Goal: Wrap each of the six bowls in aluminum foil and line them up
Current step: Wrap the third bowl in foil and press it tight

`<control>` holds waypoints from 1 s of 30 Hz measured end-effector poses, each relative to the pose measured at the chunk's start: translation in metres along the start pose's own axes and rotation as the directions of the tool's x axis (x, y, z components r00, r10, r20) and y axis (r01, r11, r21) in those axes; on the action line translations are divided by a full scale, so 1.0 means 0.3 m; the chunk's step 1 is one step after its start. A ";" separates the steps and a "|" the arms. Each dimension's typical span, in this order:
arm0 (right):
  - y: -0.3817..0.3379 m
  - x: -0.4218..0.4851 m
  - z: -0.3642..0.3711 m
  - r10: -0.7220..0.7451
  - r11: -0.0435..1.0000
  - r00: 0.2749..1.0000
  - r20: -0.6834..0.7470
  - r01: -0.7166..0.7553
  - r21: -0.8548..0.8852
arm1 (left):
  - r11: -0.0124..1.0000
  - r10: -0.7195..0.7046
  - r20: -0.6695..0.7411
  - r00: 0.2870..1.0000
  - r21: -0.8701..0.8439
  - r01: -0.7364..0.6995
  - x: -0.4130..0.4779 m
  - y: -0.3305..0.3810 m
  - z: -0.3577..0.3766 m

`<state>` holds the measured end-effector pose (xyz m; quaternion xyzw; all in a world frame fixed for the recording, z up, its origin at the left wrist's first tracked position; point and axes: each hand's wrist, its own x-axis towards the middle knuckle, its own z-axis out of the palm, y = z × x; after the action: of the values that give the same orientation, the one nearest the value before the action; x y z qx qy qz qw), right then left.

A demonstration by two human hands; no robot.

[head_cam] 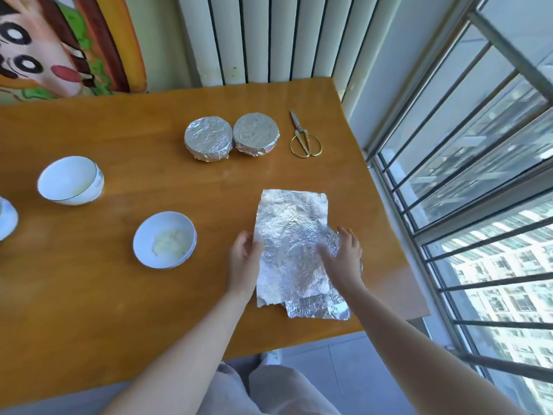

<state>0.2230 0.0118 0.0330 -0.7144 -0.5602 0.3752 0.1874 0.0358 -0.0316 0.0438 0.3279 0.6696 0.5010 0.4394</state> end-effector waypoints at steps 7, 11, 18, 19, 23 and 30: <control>-0.213 0.021 0.105 0.067 0.783 0.929 0.364 -0.275 0.557 | 0.988 -0.048 -0.238 0.970 -0.151 0.012 0.046 0.094 -0.267; -0.306 0.004 0.250 0.031 0.838 0.916 0.399 -0.242 0.489 | 0.991 -0.099 -0.339 0.936 -0.118 0.062 0.073 0.068 -0.448; -0.445 -0.038 0.505 0.012 0.920 0.913 0.407 -0.169 0.353 | 0.989 -0.143 -0.426 0.893 -0.031 0.144 0.117 -0.016 -0.706; -0.450 -0.039 0.528 0.022 0.929 0.917 0.397 -0.165 0.330 | 0.987 -0.155 -0.418 0.895 -0.025 0.159 0.127 -0.028 -0.724; -0.449 -0.033 0.583 0.071 0.961 0.945 0.319 -0.150 0.231 | 0.977 -0.202 -0.398 0.895 -0.015 0.214 0.180 -0.074 -0.768; -0.460 -0.032 0.607 0.146 0.967 0.957 0.249 -0.191 0.166 | 0.951 -0.289 -0.343 0.894 0.007 0.310 0.243 -0.120 -0.798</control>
<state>-0.0048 0.0167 0.0132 -0.6895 -0.4770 0.5229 0.1539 -0.2126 -0.0692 0.0170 0.1432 0.7924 0.4554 0.3796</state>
